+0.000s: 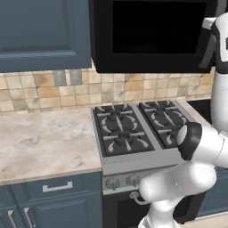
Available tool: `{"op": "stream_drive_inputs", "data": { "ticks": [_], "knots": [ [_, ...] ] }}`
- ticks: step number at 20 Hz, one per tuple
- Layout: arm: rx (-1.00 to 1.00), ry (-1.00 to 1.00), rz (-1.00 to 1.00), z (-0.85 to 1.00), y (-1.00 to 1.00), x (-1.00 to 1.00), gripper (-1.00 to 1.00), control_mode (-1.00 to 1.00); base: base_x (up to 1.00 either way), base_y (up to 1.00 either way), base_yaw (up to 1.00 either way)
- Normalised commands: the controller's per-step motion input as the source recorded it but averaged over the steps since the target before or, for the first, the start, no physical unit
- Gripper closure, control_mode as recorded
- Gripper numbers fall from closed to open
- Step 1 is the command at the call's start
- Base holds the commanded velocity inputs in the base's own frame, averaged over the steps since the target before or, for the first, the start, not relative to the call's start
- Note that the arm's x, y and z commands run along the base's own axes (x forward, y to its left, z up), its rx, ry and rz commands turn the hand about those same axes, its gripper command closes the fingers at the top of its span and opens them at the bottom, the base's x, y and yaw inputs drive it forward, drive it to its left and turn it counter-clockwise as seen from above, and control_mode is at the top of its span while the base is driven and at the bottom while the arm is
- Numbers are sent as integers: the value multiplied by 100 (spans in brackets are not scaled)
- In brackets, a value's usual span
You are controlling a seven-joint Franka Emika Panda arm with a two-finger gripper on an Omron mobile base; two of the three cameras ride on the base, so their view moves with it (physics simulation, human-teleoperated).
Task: Pick the hotdog bun from the counter and place it in the microwave. Then turn on the microwave.
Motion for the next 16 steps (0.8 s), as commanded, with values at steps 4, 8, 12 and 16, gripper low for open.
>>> {"op": "stream_drive_inputs", "data": {
  "ticks": [4, 8, 12, 16],
  "knots": [
    [0, -9, 0, 0, 9, -97, 100, -100, 0, 0, 0],
    [0, -12, 0, 0, 12, -98, 100, -100, 0, 0, 0],
    [0, -11, 0, 0, 18, -99, 100, -100, 0, 0, 0],
    [0, -5, 0, 0, 20, -97, 100, -100, 0, 0, 0]
  ]
}}
